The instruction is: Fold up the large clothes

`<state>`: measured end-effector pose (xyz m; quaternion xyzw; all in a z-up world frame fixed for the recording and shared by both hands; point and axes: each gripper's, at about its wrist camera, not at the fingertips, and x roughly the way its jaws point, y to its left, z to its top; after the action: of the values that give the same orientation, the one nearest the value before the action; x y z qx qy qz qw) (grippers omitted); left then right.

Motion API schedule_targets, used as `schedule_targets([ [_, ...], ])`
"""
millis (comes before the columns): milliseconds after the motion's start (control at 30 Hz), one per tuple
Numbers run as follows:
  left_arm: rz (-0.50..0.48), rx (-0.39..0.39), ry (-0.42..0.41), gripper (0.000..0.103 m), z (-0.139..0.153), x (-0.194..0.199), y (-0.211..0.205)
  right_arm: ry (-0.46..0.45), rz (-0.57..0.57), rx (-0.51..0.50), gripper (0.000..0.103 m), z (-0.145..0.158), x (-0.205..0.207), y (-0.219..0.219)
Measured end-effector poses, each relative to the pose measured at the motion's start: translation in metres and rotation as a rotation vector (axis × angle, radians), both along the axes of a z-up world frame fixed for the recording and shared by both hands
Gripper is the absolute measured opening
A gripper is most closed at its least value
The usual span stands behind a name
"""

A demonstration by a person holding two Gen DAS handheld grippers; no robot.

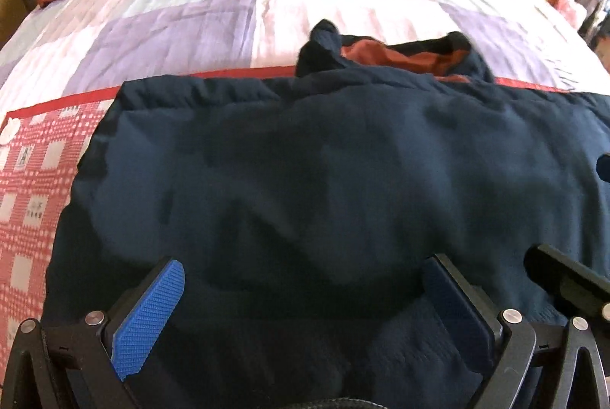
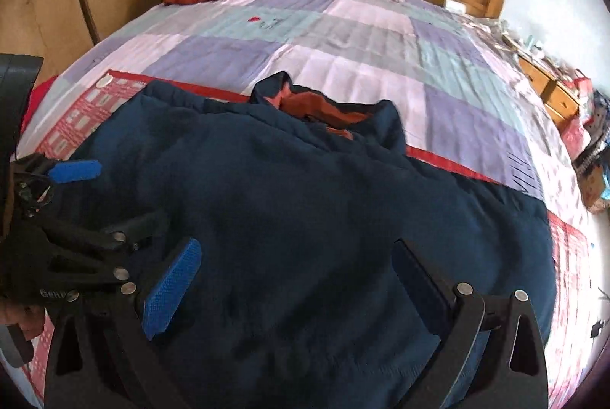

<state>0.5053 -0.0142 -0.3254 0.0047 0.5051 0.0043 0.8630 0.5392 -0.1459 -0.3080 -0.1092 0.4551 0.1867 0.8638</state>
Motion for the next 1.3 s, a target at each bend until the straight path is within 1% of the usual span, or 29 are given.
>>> schedule_targets([
  [67,0.013,-0.009,0.003,0.103,-0.005,0.008,0.004,0.009,0.015,-0.012,0.102,-0.006,0.009,0.005],
  [167,0.007,0.004,0.004,0.103,-0.010,0.018,0.005,0.025,0.019,-0.032,0.102,-0.019,0.021,0.004],
  [300,-0.002,0.024,-0.001,0.103,-0.018,0.032,0.005,0.031,0.025,-0.016,0.102,-0.027,0.034,-0.009],
  [467,-0.007,0.025,0.000,0.103,-0.025,0.049,0.016,0.033,-0.041,-0.007,0.102,-0.032,0.054,-0.038],
  [567,0.020,0.020,0.005,0.103,-0.030,0.058,0.038,0.038,-0.107,-0.044,0.102,-0.038,0.070,-0.072],
  [600,0.041,0.008,0.010,0.103,-0.032,0.062,0.050,0.044,-0.128,-0.032,0.102,-0.038,0.074,-0.084],
  [633,0.065,0.013,0.013,0.103,-0.033,0.064,0.060,0.050,-0.159,-0.025,0.102,-0.038,0.078,-0.102],
  [667,0.094,0.014,0.016,0.103,-0.034,0.067,0.072,0.055,-0.194,-0.030,0.102,-0.039,0.082,-0.119],
  [767,0.173,-0.001,0.041,0.103,-0.040,0.077,0.110,0.078,-0.313,-0.003,0.102,-0.040,0.093,-0.172],
  [800,0.172,-0.027,0.047,0.103,-0.043,0.078,0.116,0.083,-0.349,0.002,0.102,-0.040,0.095,-0.186],
  [833,0.165,-0.024,0.056,0.103,-0.044,0.081,0.117,0.090,-0.392,0.013,0.102,-0.041,0.096,-0.203],
  [867,0.154,0.010,0.049,0.103,-0.043,0.082,0.113,0.101,-0.417,0.024,0.102,-0.043,0.097,-0.216],
  [900,0.157,0.022,0.037,0.103,-0.041,0.082,0.111,0.124,-0.472,-0.012,0.102,-0.048,0.098,-0.228],
  [933,0.168,0.017,0.020,0.103,-0.039,0.081,0.112,0.132,-0.503,0.019,0.102,-0.048,0.096,-0.241],
  [967,0.173,0.008,0.007,0.103,-0.040,0.079,0.113,0.131,-0.558,0.056,0.102,-0.048,0.092,-0.256],
  [1000,0.177,-0.007,-0.003,0.103,-0.041,0.078,0.115,0.135,-0.583,0.082,0.102,-0.049,0.088,-0.266],
  [1067,0.188,-0.029,-0.019,0.103,-0.042,0.075,0.118,0.159,-0.573,0.109,0.102,-0.056,0.085,-0.272],
  [1133,0.201,-0.057,-0.025,0.103,-0.041,0.076,0.122,0.158,-0.575,0.118,0.102,-0.058,0.084,-0.273],
  [1200,0.225,-0.141,-0.038,0.103,-0.039,0.075,0.133,0.150,-0.573,0.111,0.102,-0.060,0.083,-0.272],
  [1267,0.213,-0.164,-0.040,0.103,-0.039,0.076,0.136,0.139,-0.571,0.105,0.102,-0.060,0.082,-0.269],
  [1300,0.206,-0.161,-0.029,0.103,-0.040,0.077,0.135,0.130,-0.565,0.099,0.102,-0.060,0.081,-0.268],
])
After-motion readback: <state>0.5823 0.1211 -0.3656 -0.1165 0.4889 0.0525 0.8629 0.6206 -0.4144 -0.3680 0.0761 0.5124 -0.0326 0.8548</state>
